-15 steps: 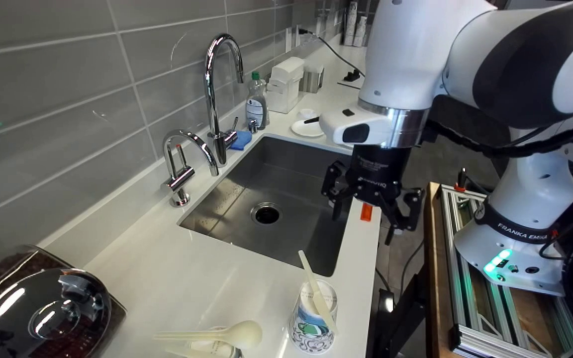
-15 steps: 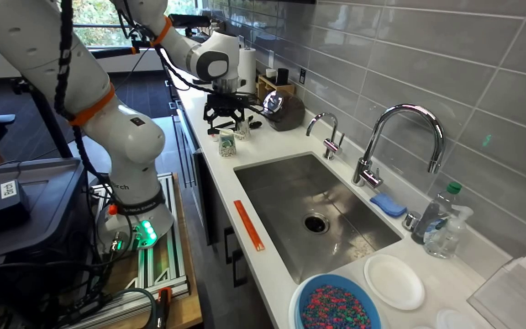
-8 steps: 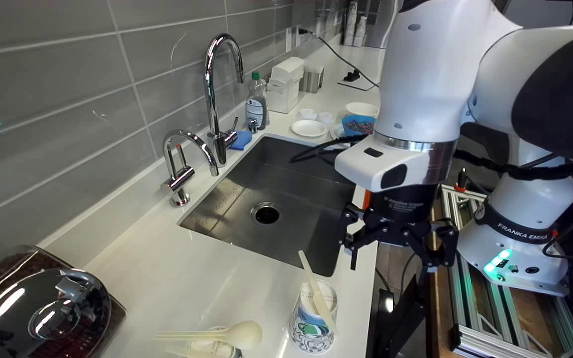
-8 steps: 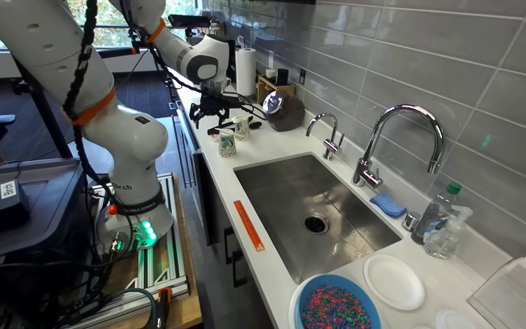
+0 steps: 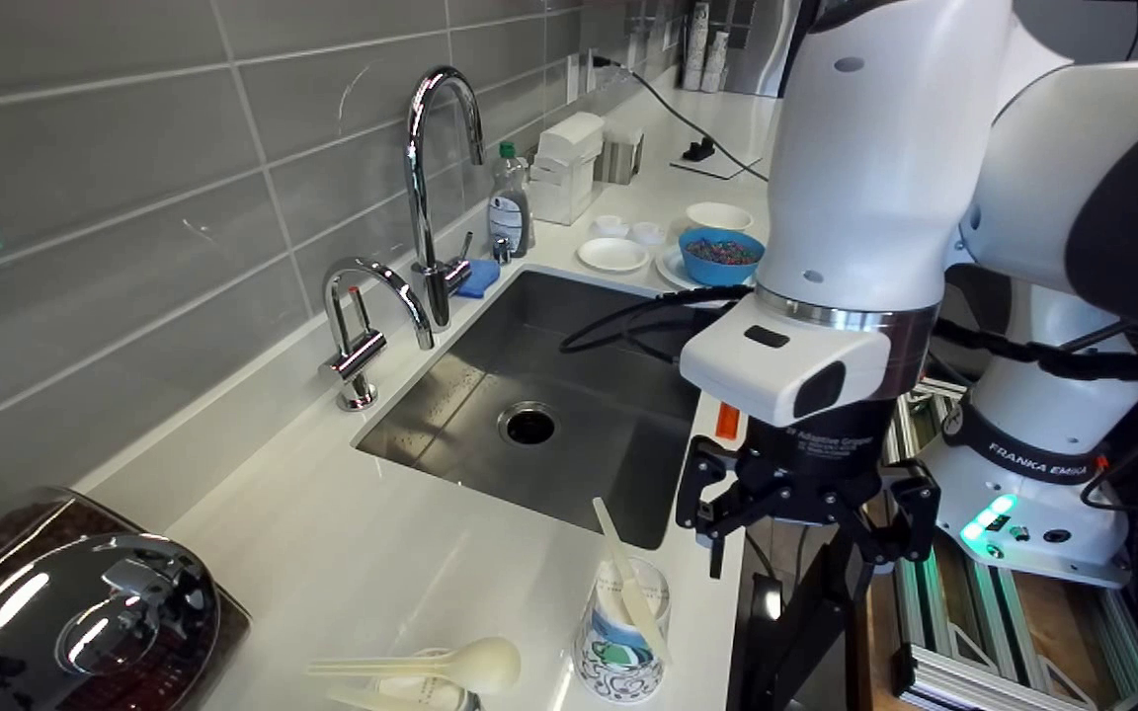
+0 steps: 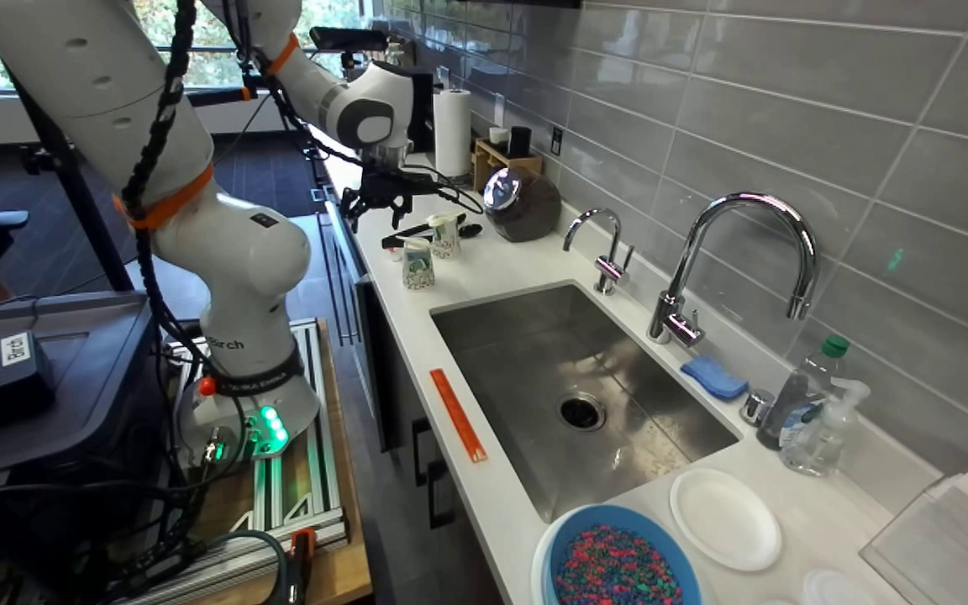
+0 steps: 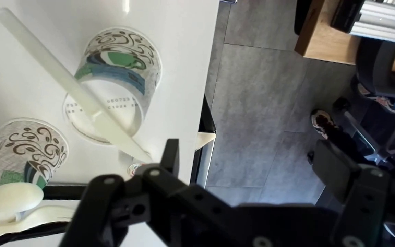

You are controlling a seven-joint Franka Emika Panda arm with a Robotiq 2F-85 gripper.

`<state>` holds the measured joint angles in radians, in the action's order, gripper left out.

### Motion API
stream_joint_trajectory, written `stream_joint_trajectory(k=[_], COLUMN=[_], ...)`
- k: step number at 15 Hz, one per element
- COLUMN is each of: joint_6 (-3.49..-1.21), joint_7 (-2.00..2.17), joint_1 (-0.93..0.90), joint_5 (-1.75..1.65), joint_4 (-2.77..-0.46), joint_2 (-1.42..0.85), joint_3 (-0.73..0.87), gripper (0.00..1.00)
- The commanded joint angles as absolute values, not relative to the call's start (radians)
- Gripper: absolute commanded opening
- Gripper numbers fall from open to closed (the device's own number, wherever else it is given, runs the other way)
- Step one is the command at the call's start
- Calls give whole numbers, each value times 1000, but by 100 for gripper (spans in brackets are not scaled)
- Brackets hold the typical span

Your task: Put the knife on the counter top and two pieces of cutlery in the sink

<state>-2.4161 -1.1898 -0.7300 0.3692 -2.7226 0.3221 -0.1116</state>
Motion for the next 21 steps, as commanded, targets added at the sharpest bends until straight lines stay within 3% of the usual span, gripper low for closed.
stream_joint_trajectory(k=[1,9,21], joint_6=[-2409,-2750,-3056], joint_7=[-1194,-1264,-1255], joint_1=[-708,-794,-811], joint_5=[376,492,421], joint_4=[-2721,-2746,-2704], joint_2=[325,263,63], joint_3=[-133,-135,-131], gripper=[100,100,100])
